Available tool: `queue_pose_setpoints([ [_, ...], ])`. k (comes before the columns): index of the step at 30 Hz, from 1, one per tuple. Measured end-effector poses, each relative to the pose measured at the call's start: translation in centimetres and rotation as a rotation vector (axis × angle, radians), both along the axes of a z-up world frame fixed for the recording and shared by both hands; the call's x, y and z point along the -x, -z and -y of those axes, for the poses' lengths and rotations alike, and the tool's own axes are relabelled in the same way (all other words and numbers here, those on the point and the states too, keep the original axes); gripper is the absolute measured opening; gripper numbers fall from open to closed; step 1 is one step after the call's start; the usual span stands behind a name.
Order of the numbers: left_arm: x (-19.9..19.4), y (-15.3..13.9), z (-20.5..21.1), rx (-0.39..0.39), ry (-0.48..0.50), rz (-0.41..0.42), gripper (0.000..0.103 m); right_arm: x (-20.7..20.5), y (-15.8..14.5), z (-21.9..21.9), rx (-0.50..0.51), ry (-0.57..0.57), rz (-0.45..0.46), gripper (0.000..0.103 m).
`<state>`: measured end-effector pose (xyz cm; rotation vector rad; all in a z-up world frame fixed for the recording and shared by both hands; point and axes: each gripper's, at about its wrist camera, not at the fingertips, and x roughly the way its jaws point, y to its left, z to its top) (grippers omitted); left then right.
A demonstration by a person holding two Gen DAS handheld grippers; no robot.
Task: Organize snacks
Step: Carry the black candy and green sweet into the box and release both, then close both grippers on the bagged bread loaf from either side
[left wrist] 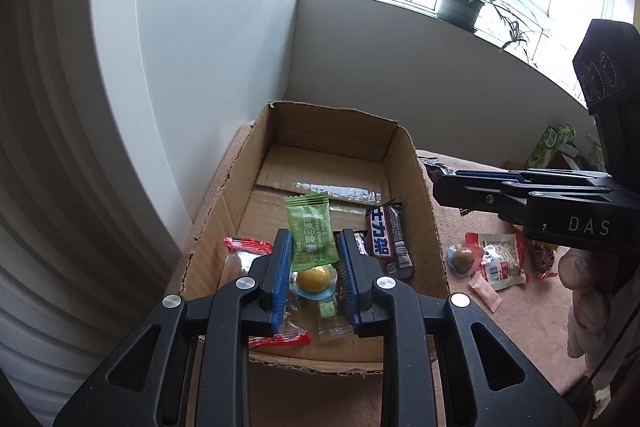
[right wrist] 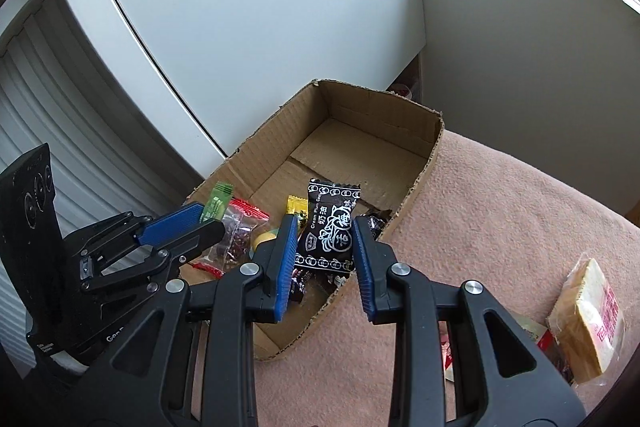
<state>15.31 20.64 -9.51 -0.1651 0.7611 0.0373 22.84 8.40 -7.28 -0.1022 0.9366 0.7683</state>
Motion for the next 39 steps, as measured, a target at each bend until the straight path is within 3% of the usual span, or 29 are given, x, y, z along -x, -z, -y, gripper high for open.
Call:
queue_pose_setpoints([
  [8, -0.4, 0.1, -0.3, 0.011, -0.01, -0.015, 0.025, -0.2, 0.1, -1.3, -0.018, -0.012, -0.007, 0.032],
  [10, -0.4, 0.0, -0.3, 0.013, -0.013, -0.018, 0.026, -0.1, -0.3, -1.0, -0.02, -0.008, 0.0, 0.052],
  [12, -0.4, 0.0, -0.3, 0.019, -0.02, -0.019, 0.044, 0.0, -0.7, -0.4, -0.03, 0.005, 0.014, 0.063],
  [16, 0.0, -0.4, -0.2, 0.034, -0.02, -0.002, 0.05, 0.1, -1.1, 1.1, -0.045, 0.012, 0.009, 0.074],
  [27, 1.0, -1.7, 3.8, 0.077, 0.061, 0.025, 0.05, -0.3, -1.6, 9.5, -0.029, 0.088, 0.01, 0.074],
  [39, 0.2, -1.5, 12.0, 0.082, 0.203, 0.003, 0.05, -3.9, 0.4, 21.9, -0.02, 0.258, -0.045, 0.074],
])
